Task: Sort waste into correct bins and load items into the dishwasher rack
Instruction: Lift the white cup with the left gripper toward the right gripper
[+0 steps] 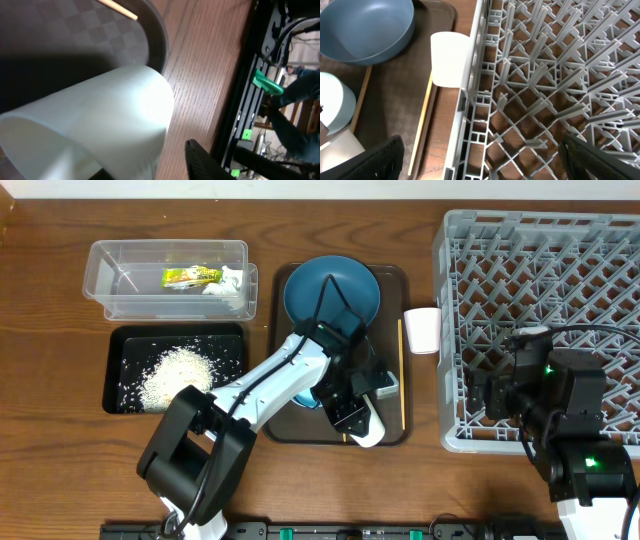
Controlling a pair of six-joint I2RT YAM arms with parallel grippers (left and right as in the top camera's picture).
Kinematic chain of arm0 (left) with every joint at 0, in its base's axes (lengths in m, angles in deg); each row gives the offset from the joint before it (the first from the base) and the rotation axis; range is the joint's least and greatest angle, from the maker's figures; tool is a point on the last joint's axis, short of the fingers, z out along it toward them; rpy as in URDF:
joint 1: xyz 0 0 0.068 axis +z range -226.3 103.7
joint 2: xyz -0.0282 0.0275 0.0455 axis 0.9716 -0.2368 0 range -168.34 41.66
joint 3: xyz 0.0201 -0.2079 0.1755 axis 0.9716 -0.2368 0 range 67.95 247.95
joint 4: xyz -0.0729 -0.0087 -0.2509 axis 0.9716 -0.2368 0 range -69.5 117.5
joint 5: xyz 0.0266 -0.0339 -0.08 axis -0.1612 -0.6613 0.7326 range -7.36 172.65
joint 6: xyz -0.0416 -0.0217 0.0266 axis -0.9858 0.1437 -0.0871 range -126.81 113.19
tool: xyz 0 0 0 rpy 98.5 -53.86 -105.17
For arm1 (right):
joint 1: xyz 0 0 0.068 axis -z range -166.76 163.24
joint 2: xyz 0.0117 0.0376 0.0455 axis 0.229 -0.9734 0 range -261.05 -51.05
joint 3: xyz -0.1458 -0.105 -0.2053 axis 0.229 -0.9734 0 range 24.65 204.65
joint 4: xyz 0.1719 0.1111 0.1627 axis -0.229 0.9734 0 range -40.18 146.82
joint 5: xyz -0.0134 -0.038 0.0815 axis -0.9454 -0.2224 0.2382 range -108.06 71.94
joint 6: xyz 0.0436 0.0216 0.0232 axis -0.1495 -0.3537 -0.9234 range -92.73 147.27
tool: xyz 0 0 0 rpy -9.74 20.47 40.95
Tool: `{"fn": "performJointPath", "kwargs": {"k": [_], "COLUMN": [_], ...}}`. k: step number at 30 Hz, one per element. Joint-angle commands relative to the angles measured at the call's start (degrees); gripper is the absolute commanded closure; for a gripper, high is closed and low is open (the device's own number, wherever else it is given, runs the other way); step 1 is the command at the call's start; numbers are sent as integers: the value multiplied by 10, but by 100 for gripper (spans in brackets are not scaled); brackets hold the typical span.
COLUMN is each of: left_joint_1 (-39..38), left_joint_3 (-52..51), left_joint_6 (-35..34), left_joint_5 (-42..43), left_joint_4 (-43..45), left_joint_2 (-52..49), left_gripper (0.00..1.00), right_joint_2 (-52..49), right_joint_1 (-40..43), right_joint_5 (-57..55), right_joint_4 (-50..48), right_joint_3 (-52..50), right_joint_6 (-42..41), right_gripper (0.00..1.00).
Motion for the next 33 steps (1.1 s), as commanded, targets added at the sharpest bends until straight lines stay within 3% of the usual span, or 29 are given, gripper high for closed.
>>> {"fn": "performJointPath", "kwargs": {"k": [1, 11, 16, 24, 29, 33], "left_joint_1": [0, 0, 0, 14, 57, 131], "left_joint_3": [-7, -7, -6, 21, 41, 46], "left_joint_6": [0, -9, -38, -87, -126, -163], "left_joint_5": [-2, -2, -2, 1, 56, 161], "left_joint_4": [-1, -1, -1, -1, -1, 17], "left_joint_2": [-8, -7, -5, 32, 107, 172], "left_gripper": [75, 82, 94, 94, 94, 94], "right_joint_2": [2, 2, 2, 2, 2, -3], "right_joint_1": [6, 6, 6, 6, 6, 6], "right_joint_5": [-6, -6, -5, -5, 17, 129], "right_joint_4": [1, 1, 3, 2, -40, -94], "right_joint_3": [11, 11, 11, 11, 11, 11], "right_joint_6": [-8, -8, -14, -36, -35, -11], "right_gripper": [3, 2, 1, 1, 1, 1]}}
